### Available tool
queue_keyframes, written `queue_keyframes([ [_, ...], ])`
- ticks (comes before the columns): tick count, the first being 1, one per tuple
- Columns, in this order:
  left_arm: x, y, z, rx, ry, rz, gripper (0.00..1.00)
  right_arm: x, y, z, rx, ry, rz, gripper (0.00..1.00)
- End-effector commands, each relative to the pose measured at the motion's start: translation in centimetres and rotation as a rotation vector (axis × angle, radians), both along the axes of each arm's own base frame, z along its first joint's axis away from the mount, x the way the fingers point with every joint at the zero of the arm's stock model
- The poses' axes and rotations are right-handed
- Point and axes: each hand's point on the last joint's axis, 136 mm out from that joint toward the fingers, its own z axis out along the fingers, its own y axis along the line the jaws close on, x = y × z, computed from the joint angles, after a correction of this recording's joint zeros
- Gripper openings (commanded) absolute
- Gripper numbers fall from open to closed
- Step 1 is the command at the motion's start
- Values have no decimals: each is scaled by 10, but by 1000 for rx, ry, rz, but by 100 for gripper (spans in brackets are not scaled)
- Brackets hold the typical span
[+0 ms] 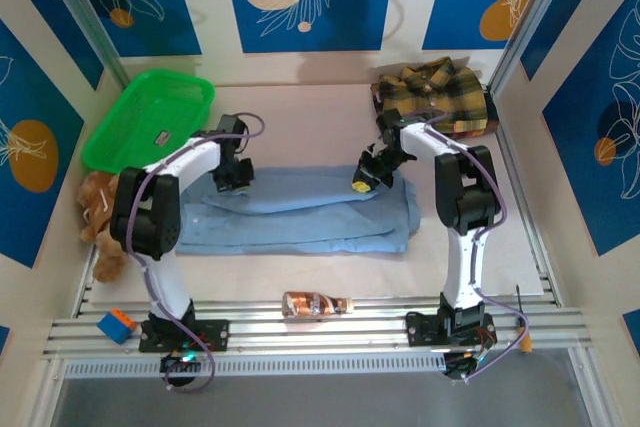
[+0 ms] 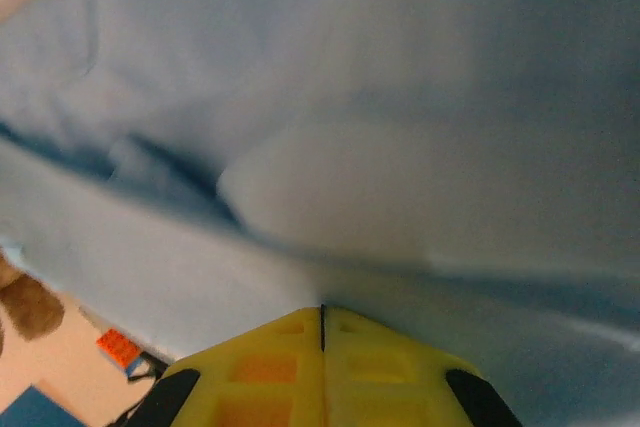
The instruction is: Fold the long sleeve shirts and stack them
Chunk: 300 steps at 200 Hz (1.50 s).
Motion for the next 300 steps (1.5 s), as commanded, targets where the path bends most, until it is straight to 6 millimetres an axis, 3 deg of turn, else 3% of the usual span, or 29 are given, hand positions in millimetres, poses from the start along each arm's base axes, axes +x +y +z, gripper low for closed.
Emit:
queue_keyframes([
  [1,-6,22,-21,68,34,60,7,5,-10,-10,-83,23,-26,6],
  [41,-31,41,-48,104,101,101,6,-4,-33,-39,-216,74,-56,5],
  [68,-32,43,-47,100,116,98,6,0,-33,-43,-224,71,-69,5],
  [95,-32,37,-40,69,123,97,7,17,-25,-35,-252,40,-72,5],
  [135,-44,37,-30,27,151,151,9,63,-15,-25,-228,9,-209,7],
  [200,-53,24,-16,-130,187,230,12,180,10,-7,-100,-137,-455,10],
  [247,-57,14,-1,-205,173,258,16,262,61,13,210,-285,-566,13],
  [270,-57,6,19,-269,125,270,23,274,85,40,344,-341,-535,13],
  [300,-62,15,39,-241,77,278,25,246,85,56,307,-285,-474,17],
])
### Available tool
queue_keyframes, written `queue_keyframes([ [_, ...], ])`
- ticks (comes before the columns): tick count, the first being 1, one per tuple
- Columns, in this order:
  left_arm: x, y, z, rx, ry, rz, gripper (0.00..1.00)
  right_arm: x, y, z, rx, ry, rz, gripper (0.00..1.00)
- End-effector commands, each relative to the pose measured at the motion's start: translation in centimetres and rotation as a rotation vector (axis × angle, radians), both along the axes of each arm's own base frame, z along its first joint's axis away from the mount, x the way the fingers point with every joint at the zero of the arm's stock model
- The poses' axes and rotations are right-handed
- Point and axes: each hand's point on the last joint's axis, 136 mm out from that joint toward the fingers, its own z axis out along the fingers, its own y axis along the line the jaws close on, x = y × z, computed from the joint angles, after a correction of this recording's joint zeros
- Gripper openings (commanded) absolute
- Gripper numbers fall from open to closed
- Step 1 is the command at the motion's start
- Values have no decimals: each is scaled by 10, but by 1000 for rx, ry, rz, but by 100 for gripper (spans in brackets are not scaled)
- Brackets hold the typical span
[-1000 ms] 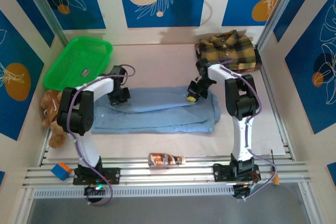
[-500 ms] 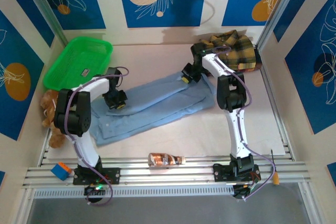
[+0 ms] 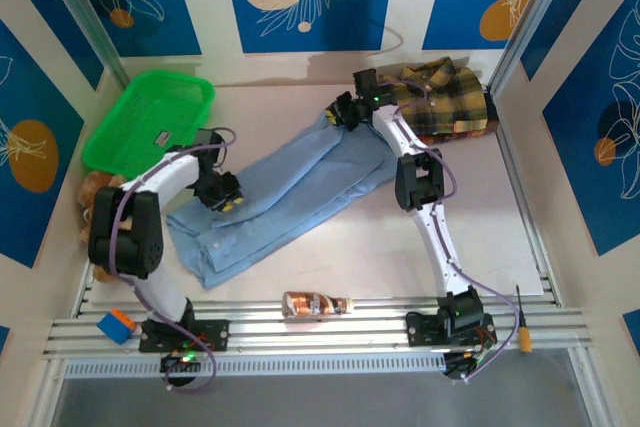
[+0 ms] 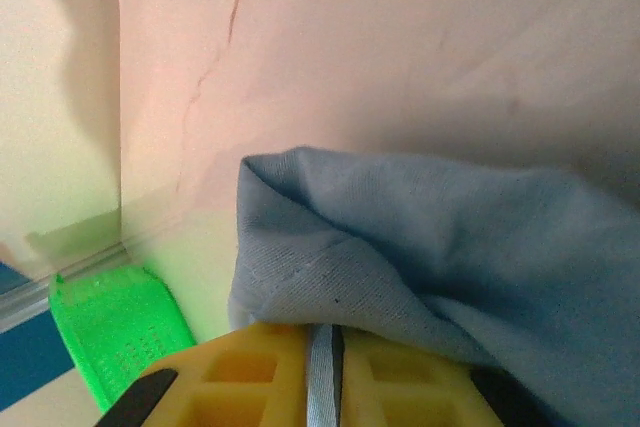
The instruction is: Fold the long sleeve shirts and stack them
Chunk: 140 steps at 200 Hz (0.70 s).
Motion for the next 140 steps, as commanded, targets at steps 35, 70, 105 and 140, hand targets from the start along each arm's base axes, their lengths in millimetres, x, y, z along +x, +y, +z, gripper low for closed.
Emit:
queue_keyframes([
  [35,-15,16,22,59,-14,-3,26,-40,-12,85,-33,-61,43,31],
  [70,-21,21,6,93,17,-21,26,-52,-30,126,-85,-126,78,39],
  [105,-36,30,-22,128,91,-14,26,-75,-22,129,-102,-95,169,38],
  [140,-50,37,-46,142,153,-2,25,-95,-7,92,-95,-23,207,25],
])
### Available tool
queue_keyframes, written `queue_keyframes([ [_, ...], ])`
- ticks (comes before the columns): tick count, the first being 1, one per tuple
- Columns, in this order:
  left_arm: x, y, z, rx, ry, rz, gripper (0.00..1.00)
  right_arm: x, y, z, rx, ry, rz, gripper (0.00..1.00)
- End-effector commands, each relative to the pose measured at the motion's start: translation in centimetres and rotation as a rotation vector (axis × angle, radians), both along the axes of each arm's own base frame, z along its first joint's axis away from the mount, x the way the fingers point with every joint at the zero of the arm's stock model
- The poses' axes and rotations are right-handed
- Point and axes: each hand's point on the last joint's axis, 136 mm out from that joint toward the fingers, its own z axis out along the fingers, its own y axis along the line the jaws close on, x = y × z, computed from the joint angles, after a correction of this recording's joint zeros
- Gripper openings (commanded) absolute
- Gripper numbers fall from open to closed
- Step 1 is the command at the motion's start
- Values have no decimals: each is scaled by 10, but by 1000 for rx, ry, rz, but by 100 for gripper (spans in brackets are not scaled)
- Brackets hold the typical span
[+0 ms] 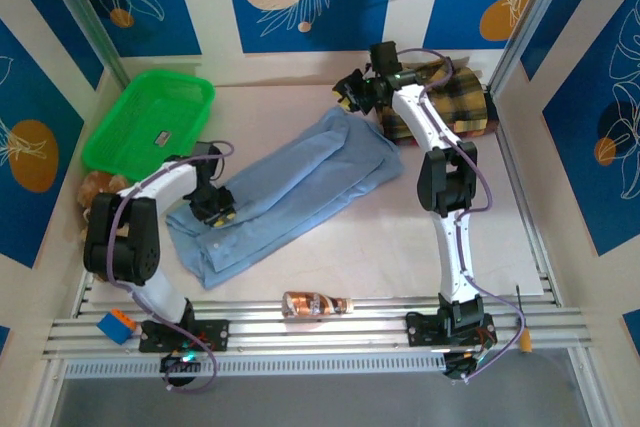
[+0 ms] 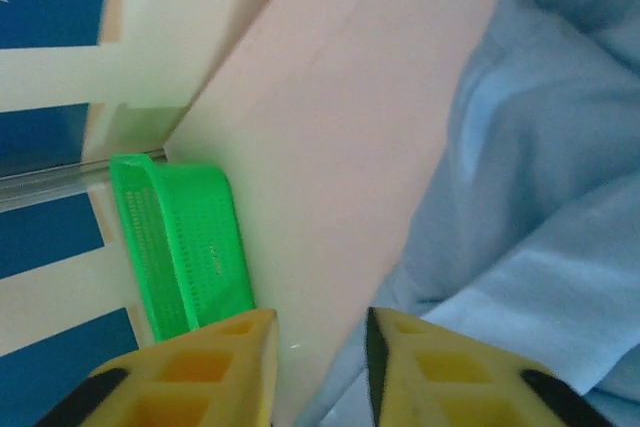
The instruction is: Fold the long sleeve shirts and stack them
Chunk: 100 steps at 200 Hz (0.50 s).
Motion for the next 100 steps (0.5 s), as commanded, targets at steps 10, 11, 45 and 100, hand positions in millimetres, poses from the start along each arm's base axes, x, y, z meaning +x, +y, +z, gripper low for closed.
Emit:
queue_keyframes([
  [10,-13,13,-19,27,52,10,25,-30,18,-46,-3,124,63,23],
  [11,-13,13,-19,27,51,10,25,-30,19,-47,-4,126,64,23],
  [45,-23,13,-21,25,61,14,24,-38,23,-100,-53,239,44,19],
  [100,-37,23,-15,51,70,33,24,-61,-18,-133,-271,375,-25,18],
])
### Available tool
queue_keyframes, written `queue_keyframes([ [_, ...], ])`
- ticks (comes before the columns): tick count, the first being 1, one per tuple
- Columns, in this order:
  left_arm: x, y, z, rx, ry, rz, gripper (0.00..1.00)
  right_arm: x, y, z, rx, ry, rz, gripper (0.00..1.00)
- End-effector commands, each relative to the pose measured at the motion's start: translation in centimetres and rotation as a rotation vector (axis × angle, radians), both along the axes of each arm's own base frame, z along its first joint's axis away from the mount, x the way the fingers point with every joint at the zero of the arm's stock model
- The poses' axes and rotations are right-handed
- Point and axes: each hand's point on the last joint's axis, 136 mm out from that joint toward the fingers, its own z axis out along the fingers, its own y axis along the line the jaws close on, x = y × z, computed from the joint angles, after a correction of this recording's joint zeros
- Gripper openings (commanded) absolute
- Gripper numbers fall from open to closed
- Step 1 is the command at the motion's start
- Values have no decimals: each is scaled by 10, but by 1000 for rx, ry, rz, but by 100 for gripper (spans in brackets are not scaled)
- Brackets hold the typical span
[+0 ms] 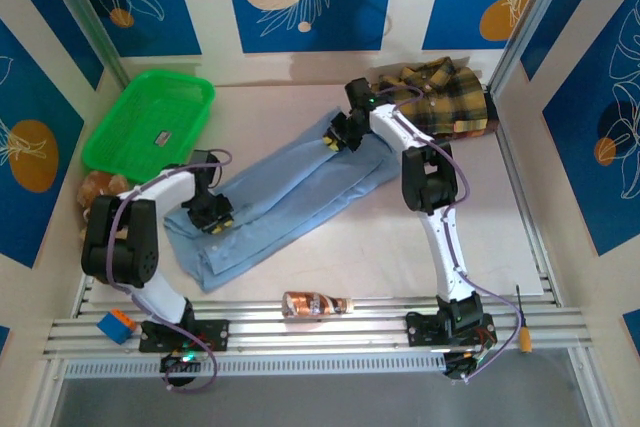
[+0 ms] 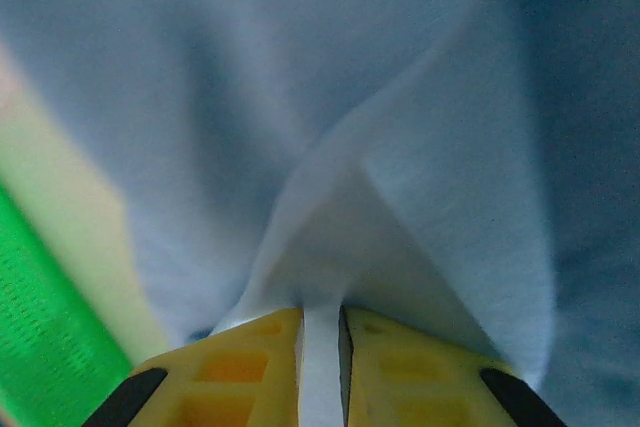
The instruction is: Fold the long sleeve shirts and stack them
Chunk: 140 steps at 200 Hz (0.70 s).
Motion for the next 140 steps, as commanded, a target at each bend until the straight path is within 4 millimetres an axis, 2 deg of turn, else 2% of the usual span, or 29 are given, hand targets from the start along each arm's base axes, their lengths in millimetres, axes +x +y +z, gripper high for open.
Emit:
queue_keyframes([
  [1,-24,16,-4,48,70,15,24,-16,-32,-3,-131,66,-30,18],
  [35,-19,17,5,48,36,12,25,-28,-67,-8,-189,104,-71,19],
  [56,-6,10,17,2,-35,10,27,-31,-77,-12,-178,120,-83,19],
  [73,6,1,29,-47,-99,4,30,-29,-82,-5,-180,98,-79,19],
  [92,14,-1,46,-63,-155,4,31,-27,-86,11,-167,63,-66,20],
  [140,50,-13,95,-122,-313,-11,37,-22,-93,85,-123,-132,-54,38],
])
